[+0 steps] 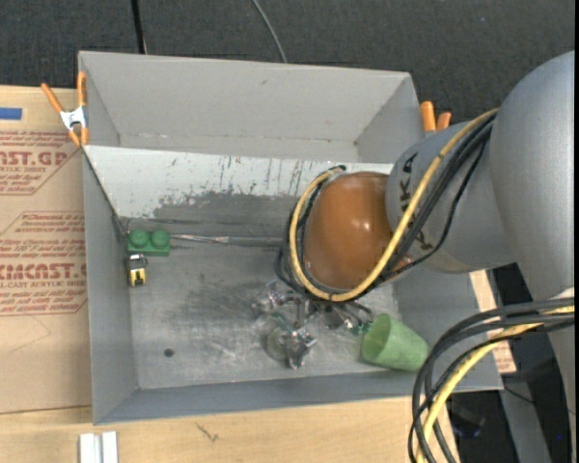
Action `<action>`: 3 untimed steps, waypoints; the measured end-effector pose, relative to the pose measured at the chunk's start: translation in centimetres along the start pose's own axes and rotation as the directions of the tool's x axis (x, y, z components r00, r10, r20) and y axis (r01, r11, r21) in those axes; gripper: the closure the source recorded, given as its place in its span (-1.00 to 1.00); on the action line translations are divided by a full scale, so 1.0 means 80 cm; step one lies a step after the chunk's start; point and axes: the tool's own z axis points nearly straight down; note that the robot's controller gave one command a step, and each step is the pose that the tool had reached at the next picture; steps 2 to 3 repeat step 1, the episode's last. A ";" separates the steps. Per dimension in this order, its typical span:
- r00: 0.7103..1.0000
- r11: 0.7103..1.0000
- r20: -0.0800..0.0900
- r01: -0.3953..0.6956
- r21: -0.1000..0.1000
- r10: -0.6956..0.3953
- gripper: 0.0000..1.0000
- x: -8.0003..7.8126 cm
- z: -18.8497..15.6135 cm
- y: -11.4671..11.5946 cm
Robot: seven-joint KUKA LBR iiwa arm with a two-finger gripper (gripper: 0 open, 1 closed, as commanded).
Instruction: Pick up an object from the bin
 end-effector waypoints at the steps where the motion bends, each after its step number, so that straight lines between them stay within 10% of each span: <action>1: 0.991 0.991 -0.004 0.131 -0.001 -0.131 1.00 0.006 -0.232 0.005; 3: 0.991 0.991 -0.004 0.131 -0.001 -0.131 1.00 0.006 -0.232 0.005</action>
Offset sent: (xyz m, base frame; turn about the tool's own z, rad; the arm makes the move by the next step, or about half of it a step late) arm -0.0088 0.0001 0.1818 -0.1308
